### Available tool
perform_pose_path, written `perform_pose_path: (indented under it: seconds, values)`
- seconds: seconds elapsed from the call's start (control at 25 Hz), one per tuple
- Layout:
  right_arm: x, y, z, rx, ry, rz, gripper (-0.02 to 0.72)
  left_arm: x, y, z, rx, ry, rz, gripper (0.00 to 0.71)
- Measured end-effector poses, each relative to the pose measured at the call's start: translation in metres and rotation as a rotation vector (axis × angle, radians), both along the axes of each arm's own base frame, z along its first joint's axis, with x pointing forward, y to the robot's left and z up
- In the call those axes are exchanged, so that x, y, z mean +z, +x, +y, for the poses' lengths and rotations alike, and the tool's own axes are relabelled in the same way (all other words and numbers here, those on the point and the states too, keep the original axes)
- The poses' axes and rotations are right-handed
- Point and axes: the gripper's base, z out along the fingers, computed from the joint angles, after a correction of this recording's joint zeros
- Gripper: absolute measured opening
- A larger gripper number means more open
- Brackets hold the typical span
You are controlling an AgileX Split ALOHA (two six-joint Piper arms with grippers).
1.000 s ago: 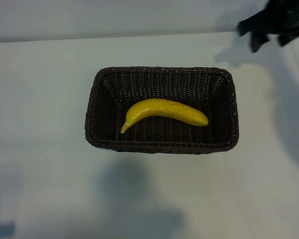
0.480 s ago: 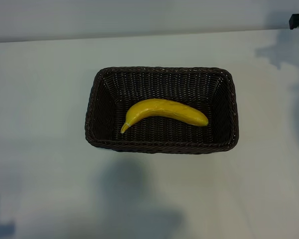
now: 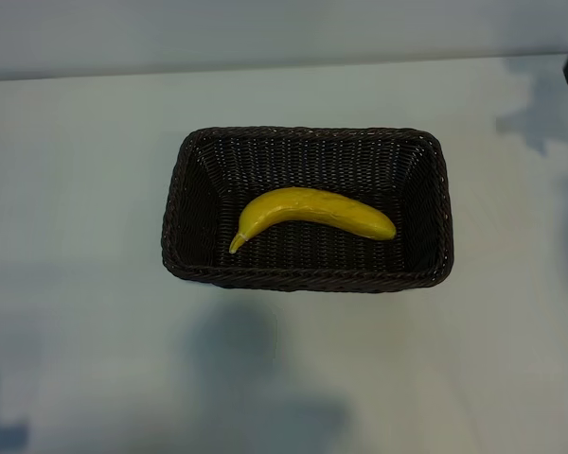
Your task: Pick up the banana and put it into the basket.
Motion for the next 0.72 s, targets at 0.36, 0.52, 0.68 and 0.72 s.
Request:
perform_pose_path:
  seconds: [0.36, 0.52, 0.68, 0.72]
  values:
    - [0.009, -0.106, 0.002, 0.010, -0.004, 0.063, 0.584, 0.000, 0.000, 0.000, -0.001, 0.002, 0.000, 0.559]
    - [0.017, -0.150, 0.004, 0.003, -0.004, 0.028, 0.584, 0.000, 0.000, 0.000, -0.001, 0.002, 0.000, 0.559]
    - [0.018, -0.193, 0.005, -0.011, -0.003, -0.012, 0.584, 0.000, 0.000, 0.000, -0.001, 0.002, 0.000, 0.559]
    - [0.015, -0.203, 0.005, -0.011, -0.003, -0.012, 0.584, 0.000, 0.000, 0.000, -0.001, 0.002, 0.000, 0.559]
